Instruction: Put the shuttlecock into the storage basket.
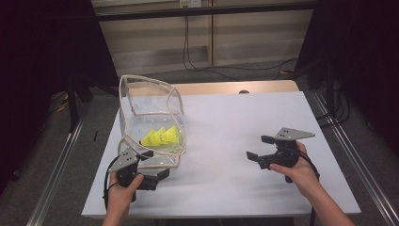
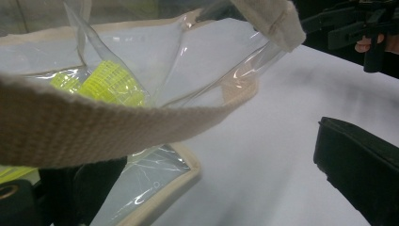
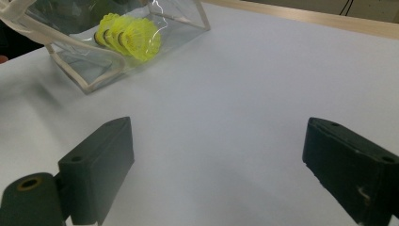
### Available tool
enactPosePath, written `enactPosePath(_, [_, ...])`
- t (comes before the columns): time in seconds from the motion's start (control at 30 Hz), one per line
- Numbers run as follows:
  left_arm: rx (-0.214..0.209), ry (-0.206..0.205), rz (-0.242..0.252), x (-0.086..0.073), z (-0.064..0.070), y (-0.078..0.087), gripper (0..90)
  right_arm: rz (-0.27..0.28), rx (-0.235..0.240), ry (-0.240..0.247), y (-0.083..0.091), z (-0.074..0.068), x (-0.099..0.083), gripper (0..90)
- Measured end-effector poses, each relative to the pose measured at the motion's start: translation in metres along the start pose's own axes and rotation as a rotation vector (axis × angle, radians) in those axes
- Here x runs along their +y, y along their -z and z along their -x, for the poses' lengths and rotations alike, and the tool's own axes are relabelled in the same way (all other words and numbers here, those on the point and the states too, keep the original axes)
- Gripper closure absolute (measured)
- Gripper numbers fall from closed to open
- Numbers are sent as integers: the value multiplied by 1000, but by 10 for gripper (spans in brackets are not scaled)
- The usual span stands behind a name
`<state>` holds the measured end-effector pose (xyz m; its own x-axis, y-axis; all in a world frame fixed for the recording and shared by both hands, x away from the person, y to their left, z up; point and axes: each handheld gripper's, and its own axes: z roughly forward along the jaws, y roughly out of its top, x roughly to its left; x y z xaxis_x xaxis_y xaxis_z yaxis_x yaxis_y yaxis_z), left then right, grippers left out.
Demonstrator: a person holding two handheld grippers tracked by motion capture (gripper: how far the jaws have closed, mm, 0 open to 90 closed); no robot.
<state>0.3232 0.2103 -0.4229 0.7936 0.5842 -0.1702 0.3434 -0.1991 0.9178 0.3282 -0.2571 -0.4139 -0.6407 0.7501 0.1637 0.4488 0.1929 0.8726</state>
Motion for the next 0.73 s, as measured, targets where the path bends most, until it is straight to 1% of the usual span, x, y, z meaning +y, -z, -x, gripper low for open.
enactPosePath(0.17, [-2,4,4,0,0,1,33,-3,-7,-4,4,1,-6,96])
enactPosePath(0.33, [-1,1,1,0,0,1,33,6,-4,-8,7,3,-11,95])
enactPosePath(0.53, [0,4,1,0,0,0,33,15,-14,-21,14,4,-20,94])
enactPosePath(0.63, [-1,4,4,0,1,-1,33,18,-22,-18,16,5,-23,93])
enactPosePath(0.67, [-2,0,-3,0,1,0,33,23,-19,-25,17,4,-24,93])
enactPosePath(0.73, [-2,-2,-3,0,0,0,33,24,-23,-20,17,5,-25,93])
